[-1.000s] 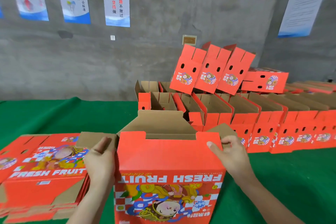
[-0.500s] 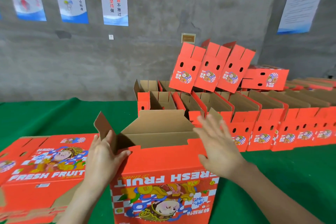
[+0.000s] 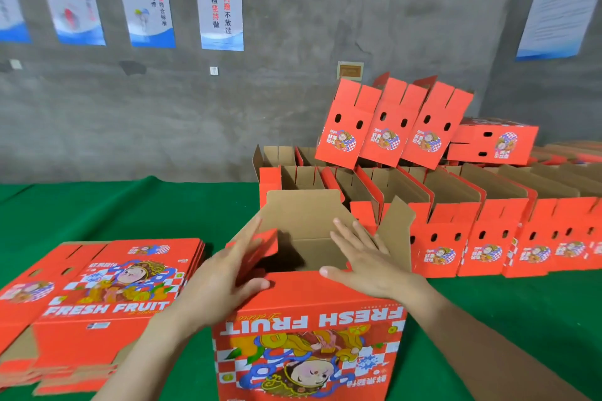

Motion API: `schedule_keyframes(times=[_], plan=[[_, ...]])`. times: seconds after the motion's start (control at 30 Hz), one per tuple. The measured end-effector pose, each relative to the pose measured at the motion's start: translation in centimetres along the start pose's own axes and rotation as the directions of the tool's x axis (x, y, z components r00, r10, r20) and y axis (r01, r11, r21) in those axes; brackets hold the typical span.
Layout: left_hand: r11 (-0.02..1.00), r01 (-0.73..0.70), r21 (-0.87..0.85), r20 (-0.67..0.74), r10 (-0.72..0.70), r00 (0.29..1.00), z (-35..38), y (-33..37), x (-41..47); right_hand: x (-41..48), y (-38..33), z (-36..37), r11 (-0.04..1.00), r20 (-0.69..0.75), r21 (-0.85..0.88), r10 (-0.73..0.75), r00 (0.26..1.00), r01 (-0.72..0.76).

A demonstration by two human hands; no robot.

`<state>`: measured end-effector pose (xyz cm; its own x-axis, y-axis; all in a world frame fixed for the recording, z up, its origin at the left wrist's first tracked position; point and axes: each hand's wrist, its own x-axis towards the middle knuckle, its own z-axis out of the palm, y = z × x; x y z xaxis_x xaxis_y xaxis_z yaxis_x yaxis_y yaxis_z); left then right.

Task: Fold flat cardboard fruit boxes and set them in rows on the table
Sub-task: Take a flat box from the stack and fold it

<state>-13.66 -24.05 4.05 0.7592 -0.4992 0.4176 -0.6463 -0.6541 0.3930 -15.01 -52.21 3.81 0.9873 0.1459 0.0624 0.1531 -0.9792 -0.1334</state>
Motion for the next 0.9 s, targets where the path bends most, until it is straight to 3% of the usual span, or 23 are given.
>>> schedule_keyframes(times=[0.1, 0.17, 0.27, 0.37, 0.43, 0.5, 0.73, 0.9], plan=[[0.988, 0.029, 0.154, 0.17, -0.055, 0.984, -0.5, -0.4, 1.0, -0.6, -0.3, -0.1, 1.0, -0.141, -0.022, -0.003, 0.99, 0.0], [0.985, 0.026, 0.171, 0.234, -0.067, 0.97, -0.9, -0.2, 2.1, -1.3, -0.6, -0.3, 0.996, -0.357, -0.084, -0.024, 0.934, -0.007], [0.981, 0.087, 0.171, 0.202, -0.121, 0.972, -1.2, 0.4, 3.5, -2.5, -1.1, -0.5, 0.994, -0.634, -0.059, 0.036, 0.772, -0.095], [0.971, 0.137, 0.198, 0.111, -0.161, 0.981, -1.2, 0.4, 4.3, -3.8, 0.3, -0.4, 0.968, -0.699, 0.192, 0.25, 0.669, -0.162], [0.969, 0.159, 0.191, 0.088, -0.179, 0.98, -0.9, 0.2, 4.6, -4.6, 1.8, -0.5, 0.858, -0.569, 0.513, 0.368, 0.736, -0.032], [0.977, 0.162, 0.137, 0.115, -0.178, 0.977, -0.5, 0.0, 4.9, -5.4, 2.6, -0.3, 0.734, -0.486, 0.669, 0.319, 0.814, 0.112], [0.988, 0.147, 0.046, 0.086, -0.151, 0.985, 0.4, -0.8, 5.6, -6.1, 2.6, 0.4, 0.909, -0.453, 0.357, -0.031, 0.891, 0.213], [0.98, 0.054, -0.192, -0.105, -0.075, 0.992, 1.0, -0.4, 4.6, -5.1, 2.8, -0.3, 0.921, -0.455, 0.372, 0.07, 0.888, 0.118]])
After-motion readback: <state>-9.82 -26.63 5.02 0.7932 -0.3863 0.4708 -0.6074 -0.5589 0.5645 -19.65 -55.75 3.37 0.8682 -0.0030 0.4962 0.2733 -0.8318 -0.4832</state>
